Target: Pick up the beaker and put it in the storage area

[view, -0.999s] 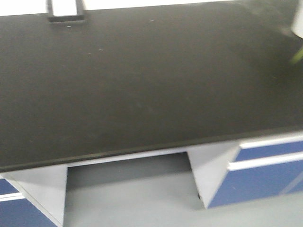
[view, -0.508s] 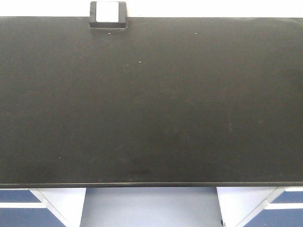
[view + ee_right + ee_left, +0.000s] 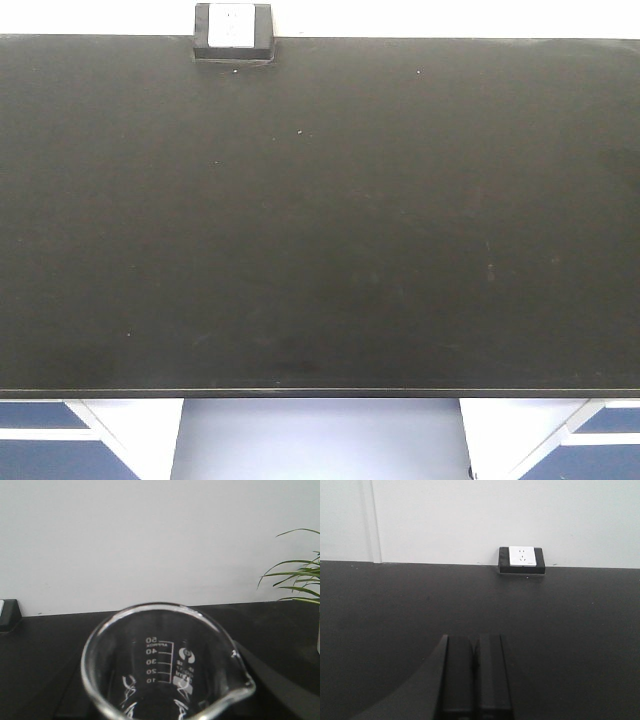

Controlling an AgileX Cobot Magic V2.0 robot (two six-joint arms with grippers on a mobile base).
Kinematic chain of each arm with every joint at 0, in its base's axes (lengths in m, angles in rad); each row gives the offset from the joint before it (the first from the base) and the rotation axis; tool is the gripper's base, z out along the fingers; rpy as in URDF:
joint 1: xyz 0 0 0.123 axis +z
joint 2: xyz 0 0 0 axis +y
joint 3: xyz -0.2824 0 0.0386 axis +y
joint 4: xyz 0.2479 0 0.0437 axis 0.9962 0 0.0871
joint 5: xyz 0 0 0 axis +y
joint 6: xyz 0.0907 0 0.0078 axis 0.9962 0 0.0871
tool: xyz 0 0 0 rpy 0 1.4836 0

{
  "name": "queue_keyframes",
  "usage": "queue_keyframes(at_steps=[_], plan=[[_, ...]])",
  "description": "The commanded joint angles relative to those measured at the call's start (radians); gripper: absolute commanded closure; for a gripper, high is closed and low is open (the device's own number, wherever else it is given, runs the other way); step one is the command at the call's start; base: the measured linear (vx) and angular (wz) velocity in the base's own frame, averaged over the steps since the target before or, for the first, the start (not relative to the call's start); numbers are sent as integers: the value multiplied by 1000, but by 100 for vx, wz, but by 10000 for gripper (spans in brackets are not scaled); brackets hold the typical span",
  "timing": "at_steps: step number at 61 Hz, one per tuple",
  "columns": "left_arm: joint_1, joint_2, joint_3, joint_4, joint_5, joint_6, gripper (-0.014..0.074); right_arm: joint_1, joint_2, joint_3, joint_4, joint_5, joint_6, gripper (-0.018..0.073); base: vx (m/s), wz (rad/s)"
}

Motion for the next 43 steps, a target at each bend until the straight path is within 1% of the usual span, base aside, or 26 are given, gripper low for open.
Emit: queue_keyframes(at_steps=[1,23,32,43], plan=[[-8,-17,22,-6,-81,-6,605,-2,-4,-32,-13,-72,-2,563,0,0],[-8,-17,22,-6,-81,-6,605,-2,-4,-32,-13,-73,-2,563,0,0],[-8,-17,22,-6,-81,-6,605,-2,-3,-32,-13,-93,-2,563,0,0],[-8,-17,22,-6,-81,-6,605,-2,100,-32,-13,-157,-2,560,0,0]])
